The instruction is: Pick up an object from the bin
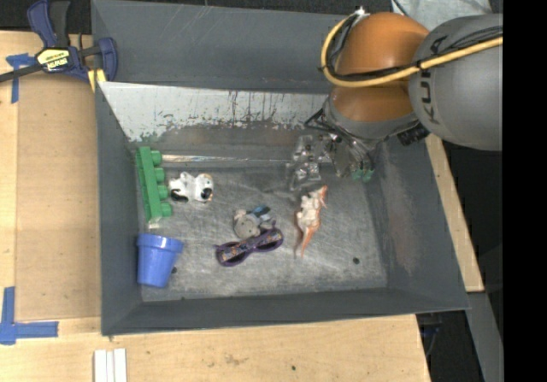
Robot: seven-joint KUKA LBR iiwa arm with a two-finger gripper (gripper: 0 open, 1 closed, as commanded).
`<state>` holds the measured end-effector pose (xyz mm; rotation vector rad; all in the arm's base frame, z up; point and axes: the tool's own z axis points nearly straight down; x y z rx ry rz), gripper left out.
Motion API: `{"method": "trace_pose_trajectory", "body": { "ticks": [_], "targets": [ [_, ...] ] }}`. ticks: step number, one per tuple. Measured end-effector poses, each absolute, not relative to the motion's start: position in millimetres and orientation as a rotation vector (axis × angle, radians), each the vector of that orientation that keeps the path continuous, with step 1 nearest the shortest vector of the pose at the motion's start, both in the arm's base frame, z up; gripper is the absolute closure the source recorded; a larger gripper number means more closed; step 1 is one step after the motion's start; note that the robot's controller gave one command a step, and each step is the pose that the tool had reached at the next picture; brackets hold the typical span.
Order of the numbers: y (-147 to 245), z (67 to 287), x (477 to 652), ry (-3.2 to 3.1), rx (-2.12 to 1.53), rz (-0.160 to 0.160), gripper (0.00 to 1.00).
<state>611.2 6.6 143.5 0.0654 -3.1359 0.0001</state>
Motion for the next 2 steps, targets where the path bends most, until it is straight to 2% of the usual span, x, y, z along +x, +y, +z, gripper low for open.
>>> {"method": "trace_pose_trajectory", "body": {
  "ticks": [1,2],
  "targets": [
    [10.5,159.5,611.8,-3.139,0.069,0.0,1.0],
    [-7.9,143.6,616.9,-3.071,0.668,0.0,0.0]
  ]
}}
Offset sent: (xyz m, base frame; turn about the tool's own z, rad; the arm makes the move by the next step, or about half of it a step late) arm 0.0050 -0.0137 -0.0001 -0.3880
